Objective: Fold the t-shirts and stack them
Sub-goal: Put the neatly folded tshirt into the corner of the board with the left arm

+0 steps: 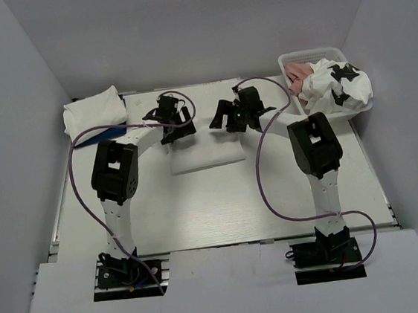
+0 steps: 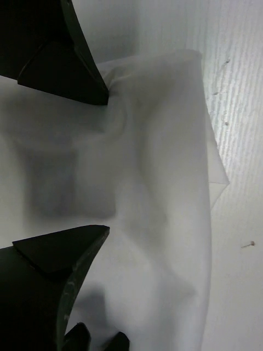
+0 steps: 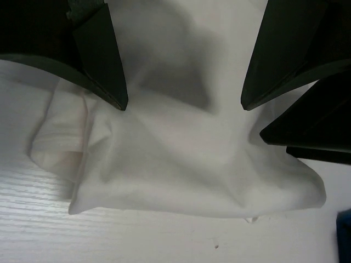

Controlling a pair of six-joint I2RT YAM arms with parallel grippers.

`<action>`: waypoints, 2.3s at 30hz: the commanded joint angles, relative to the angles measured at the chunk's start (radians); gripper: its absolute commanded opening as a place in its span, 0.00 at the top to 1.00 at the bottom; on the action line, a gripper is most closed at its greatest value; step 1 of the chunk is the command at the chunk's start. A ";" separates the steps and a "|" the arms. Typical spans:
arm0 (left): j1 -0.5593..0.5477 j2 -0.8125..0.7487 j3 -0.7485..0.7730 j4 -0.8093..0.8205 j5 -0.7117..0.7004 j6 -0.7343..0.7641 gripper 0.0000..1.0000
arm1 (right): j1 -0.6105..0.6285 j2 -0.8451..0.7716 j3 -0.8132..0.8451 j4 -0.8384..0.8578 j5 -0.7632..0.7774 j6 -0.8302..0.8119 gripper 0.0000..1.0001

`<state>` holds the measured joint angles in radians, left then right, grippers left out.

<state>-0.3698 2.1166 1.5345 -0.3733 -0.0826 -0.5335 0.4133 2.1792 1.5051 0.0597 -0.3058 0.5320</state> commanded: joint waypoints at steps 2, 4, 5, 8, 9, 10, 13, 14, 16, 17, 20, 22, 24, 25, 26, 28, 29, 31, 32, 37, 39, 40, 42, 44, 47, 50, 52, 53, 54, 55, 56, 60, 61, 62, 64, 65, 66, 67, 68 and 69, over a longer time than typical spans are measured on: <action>0.014 0.035 0.001 -0.053 -0.003 0.012 0.00 | -0.022 -0.007 -0.068 0.008 0.125 0.046 0.10; 0.014 0.060 0.001 -0.065 -0.013 0.012 0.00 | -0.028 -0.027 -0.121 0.054 0.105 0.049 0.10; 0.014 0.060 0.015 -0.079 -0.013 0.012 0.00 | -0.025 -0.032 -0.126 0.057 0.108 0.052 0.10; 0.014 0.056 0.061 -0.093 -0.013 0.012 0.00 | -0.024 -0.058 -0.111 0.034 0.085 0.011 0.10; 0.014 0.043 0.082 -0.105 -0.013 0.012 0.00 | -0.024 -0.082 -0.099 0.025 0.079 -0.010 0.10; 0.014 0.025 0.082 -0.119 -0.013 0.012 0.00 | -0.016 -0.116 -0.101 0.019 0.074 -0.033 0.10; -0.006 -0.078 0.081 -0.128 -0.071 0.035 0.00 | -0.001 -0.243 -0.155 0.057 0.073 -0.078 0.10; -0.006 -0.108 0.049 -0.128 -0.048 0.044 0.00 | 0.002 -0.303 -0.205 0.064 0.086 -0.079 0.10; -0.006 -0.193 0.004 -0.105 -0.028 0.055 0.00 | 0.013 -0.361 -0.321 0.097 0.115 -0.092 0.10; -0.006 -0.217 -0.041 -0.095 -0.028 0.055 0.00 | 0.025 -0.453 -0.360 0.132 0.122 -0.089 0.10; -0.006 -0.282 -0.114 -0.107 -0.066 0.055 0.00 | 0.045 -0.580 -0.529 0.196 0.132 -0.064 0.10; 0.003 -0.291 -0.166 -0.093 -0.077 0.055 0.00 | 0.055 -0.642 -0.625 0.204 0.142 -0.046 0.10; 0.012 -0.291 -0.177 -0.093 -0.057 0.055 0.00 | 0.064 -0.705 -0.681 0.204 0.158 -0.033 0.10; 0.012 -0.282 -0.177 -0.082 -0.057 0.055 0.00 | 0.067 -0.720 -0.690 0.206 0.162 -0.027 0.10; 0.012 -0.271 -0.177 -0.082 -0.057 0.055 0.00 | 0.067 -0.736 -0.724 0.209 0.169 -0.027 0.10; 0.012 -0.224 -0.156 -0.082 -0.057 0.064 0.00 | 0.070 -0.788 -0.732 0.219 0.174 -0.027 0.10; 0.012 -0.202 -0.142 -0.082 -0.045 0.064 0.00 | 0.070 -0.797 -0.743 0.215 0.184 -0.026 0.10; 0.012 -0.135 -0.100 -0.113 -0.045 0.055 0.00 | 0.068 -0.828 -0.756 0.210 0.194 -0.027 0.10; 0.012 -0.112 -0.085 -0.125 -0.045 0.055 0.00 | 0.071 -0.834 -0.758 0.212 0.198 -0.024 0.10; -0.001 -0.011 -0.034 -0.162 -0.045 0.032 0.02 | 0.068 -0.849 -0.772 0.207 0.200 -0.027 0.10; -0.001 0.003 -0.065 -0.133 -0.019 0.032 0.12 | 0.070 -0.855 -0.763 0.204 0.175 -0.030 0.10; -0.012 0.015 -0.065 -0.133 -0.005 0.043 0.20 | 0.068 -0.855 -0.764 0.206 0.175 -0.029 0.10; -0.012 0.038 -0.076 -0.133 0.013 0.043 0.37 | 0.065 -0.868 -0.773 0.213 0.169 -0.030 0.10; -0.012 0.039 -0.088 -0.124 0.014 0.043 0.47 | 0.067 -0.875 -0.780 0.218 0.171 -0.027 0.10; -0.023 0.039 -0.111 -0.104 0.014 0.053 0.87 | 0.062 -0.904 -0.804 0.238 0.201 -0.030 0.10; -0.032 0.039 -0.111 -0.115 -0.069 0.078 1.00 | 0.062 -0.920 -0.819 0.247 0.241 -0.046 0.10; -0.032 0.025 -0.102 -0.145 -0.133 0.092 1.00 | 0.061 -0.920 -0.822 0.242 0.264 -0.055 0.10; -0.032 0.016 -0.068 -0.162 -0.211 0.102 1.00 | 0.062 -0.918 -0.822 0.241 0.266 -0.059 0.10; -0.032 -0.006 -0.051 -0.202 -0.253 0.115 1.00 | 0.061 -0.918 -0.822 0.239 0.270 -0.061 0.10; -0.032 -0.021 -0.034 -0.213 -0.288 0.130 1.00 | 0.061 -0.917 -0.826 0.241 0.274 -0.063 0.10; -0.032 -0.038 -0.010 -0.213 -0.327 0.159 1.00 | 0.061 -0.914 -0.830 0.247 0.274 -0.069 0.10; -0.014 -0.139 0.021 -0.173 -0.425 0.309 1.00 | 0.061 -0.904 -0.830 0.258 0.283 -0.076 0.10; -0.003 -0.151 0.032 -0.173 -0.425 0.331 1.00 | 0.062 -0.904 -0.832 0.256 0.289 -0.079 0.10; -0.003 -0.174 0.050 -0.162 -0.465 0.352 1.00 | 0.061 -0.904 -0.827 0.253 0.295 -0.079 0.10; 0.006 -0.185 0.090 -0.185 -0.509 0.403 1.00 | 0.061 -0.912 -0.829 0.255 0.301 -0.092 0.10; 0.006 -0.185 0.102 -0.176 -0.552 0.415 1.00 | 0.061 -0.912 -0.835 0.265 0.336 -0.090 0.10; 0.018 -0.199 0.114 -0.176 -0.565 0.415 1.00 | 0.061 -0.918 -0.839 0.276 0.338 -0.092 0.10; 0.019 -0.199 0.140 -0.176 -0.565 0.428 1.00 | 0.059 -0.918 -0.841 0.287 0.339 -0.095 0.10; 0.029 -0.199 0.156 -0.176 -0.565 0.446 1.00 | 0.062 -0.920 -0.844 0.290 0.344 -0.096 0.10; 0.029 -0.199 0.173 -0.164 -0.565 0.458 1.00 | 0.061 -0.923 -0.842 0.298 0.344 -0.098 0.10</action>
<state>-0.3534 2.0186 1.6321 -0.5621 -0.5541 -0.1547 0.4778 1.2823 0.6666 0.2771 0.0002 0.4595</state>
